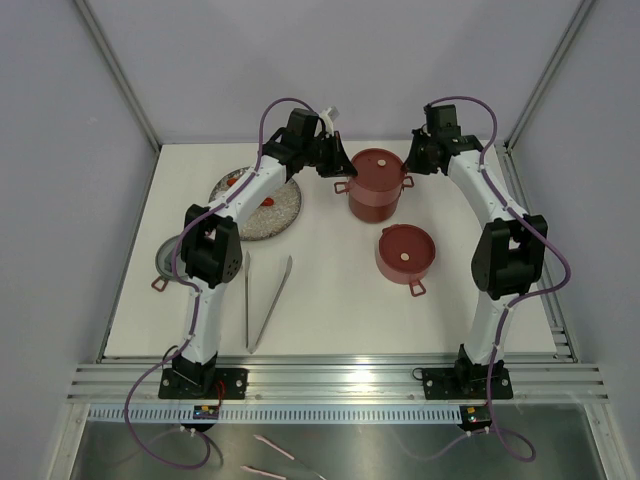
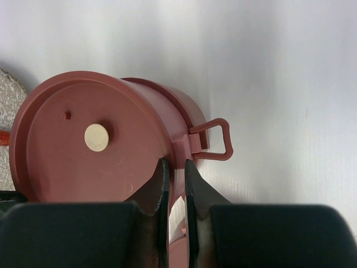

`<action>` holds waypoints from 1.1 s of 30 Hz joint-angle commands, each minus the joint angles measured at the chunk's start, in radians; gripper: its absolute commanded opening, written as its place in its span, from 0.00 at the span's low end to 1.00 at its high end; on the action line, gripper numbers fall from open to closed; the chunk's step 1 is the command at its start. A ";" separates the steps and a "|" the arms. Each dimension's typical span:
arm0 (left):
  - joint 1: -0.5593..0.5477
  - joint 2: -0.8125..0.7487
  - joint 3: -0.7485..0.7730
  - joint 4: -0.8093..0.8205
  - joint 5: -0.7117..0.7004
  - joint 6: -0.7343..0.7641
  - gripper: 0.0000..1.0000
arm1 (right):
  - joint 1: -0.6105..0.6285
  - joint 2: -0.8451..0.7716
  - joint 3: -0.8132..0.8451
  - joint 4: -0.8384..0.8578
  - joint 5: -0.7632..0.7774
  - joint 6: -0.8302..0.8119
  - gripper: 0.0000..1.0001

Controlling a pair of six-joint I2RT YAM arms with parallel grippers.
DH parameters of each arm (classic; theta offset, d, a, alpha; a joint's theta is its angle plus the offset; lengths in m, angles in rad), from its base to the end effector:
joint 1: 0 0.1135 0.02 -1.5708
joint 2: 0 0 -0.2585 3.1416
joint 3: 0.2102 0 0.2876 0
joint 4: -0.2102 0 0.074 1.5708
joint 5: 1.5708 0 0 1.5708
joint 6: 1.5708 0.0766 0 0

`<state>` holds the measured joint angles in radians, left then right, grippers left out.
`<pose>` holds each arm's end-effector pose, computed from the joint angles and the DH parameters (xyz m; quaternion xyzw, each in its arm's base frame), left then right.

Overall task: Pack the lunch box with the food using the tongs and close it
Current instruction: Place the packing box into the packing box.

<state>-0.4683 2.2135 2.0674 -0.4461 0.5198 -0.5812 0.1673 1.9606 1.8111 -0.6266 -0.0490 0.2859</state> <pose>0.4990 -0.2951 0.2604 0.0725 0.8585 -0.4239 0.2795 0.5049 0.0891 0.2646 0.0452 0.9208 0.1089 0.3719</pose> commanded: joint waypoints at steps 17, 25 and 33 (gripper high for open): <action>-0.001 -0.071 0.057 -0.013 -0.001 -0.002 0.48 | -0.014 -0.072 -0.082 0.013 0.084 0.073 0.00; -0.001 -0.086 0.056 -0.005 0.003 -0.005 0.60 | -0.014 -0.060 -0.052 -0.022 0.057 0.073 0.00; -0.003 -0.098 0.046 0.003 0.003 -0.008 0.50 | -0.014 -0.078 -0.036 -0.030 0.008 0.072 0.55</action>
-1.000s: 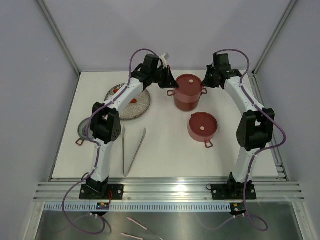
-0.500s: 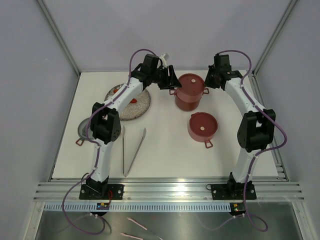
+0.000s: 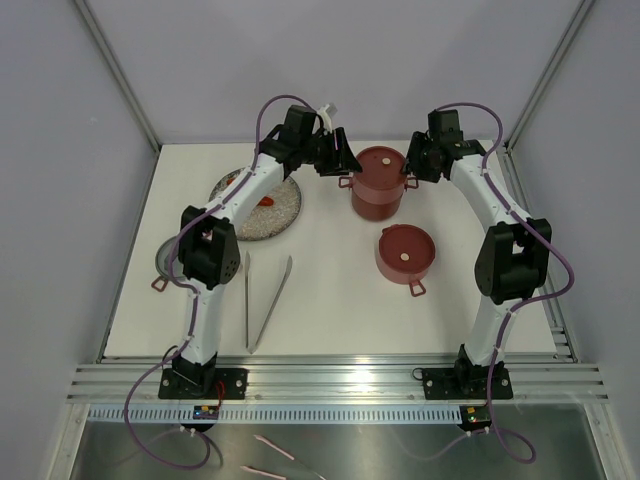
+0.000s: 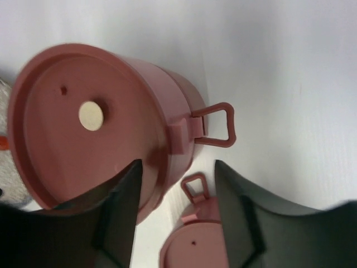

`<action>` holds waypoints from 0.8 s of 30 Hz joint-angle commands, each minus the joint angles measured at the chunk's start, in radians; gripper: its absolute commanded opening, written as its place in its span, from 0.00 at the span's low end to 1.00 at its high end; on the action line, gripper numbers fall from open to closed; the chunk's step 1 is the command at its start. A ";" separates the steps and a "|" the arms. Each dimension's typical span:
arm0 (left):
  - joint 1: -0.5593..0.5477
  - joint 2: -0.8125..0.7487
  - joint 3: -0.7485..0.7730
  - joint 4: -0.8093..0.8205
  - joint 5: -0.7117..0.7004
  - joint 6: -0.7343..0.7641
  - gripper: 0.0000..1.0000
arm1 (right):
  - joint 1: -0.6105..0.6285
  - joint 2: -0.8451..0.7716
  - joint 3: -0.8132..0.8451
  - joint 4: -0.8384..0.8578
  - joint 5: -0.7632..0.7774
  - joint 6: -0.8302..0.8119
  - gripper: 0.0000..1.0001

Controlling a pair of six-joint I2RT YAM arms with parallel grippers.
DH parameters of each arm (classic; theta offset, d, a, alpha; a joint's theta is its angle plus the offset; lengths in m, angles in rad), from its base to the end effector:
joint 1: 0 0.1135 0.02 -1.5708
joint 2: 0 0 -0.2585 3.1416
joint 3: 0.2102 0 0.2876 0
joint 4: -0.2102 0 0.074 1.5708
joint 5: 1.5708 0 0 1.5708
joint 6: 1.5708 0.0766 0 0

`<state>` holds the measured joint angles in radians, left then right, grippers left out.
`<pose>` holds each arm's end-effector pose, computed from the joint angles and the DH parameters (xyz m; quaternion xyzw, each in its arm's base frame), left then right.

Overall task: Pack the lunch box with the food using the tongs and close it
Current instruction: Place the packing box into the packing box.

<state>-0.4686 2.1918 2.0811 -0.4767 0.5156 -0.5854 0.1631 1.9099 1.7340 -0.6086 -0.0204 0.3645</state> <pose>0.4948 -0.2928 0.2744 0.0704 0.8580 -0.4239 0.2815 0.4931 0.0827 0.2608 0.0890 0.9194 0.1090 0.3674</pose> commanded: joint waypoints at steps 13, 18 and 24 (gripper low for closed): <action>-0.013 -0.067 0.074 0.082 0.003 -0.030 0.00 | 0.024 -0.034 0.245 -0.152 0.014 -0.035 0.56; -0.030 0.003 0.168 0.073 0.003 -0.047 0.00 | 0.064 0.057 0.393 -0.246 0.042 -0.042 0.04; -0.031 0.082 0.191 0.110 -0.029 -0.073 0.00 | 0.082 0.159 0.443 -0.303 0.027 -0.042 0.00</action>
<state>-0.4999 2.2230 2.2440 -0.4191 0.5091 -0.6323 0.2367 2.0087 2.1666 -0.8337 -0.0013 0.3340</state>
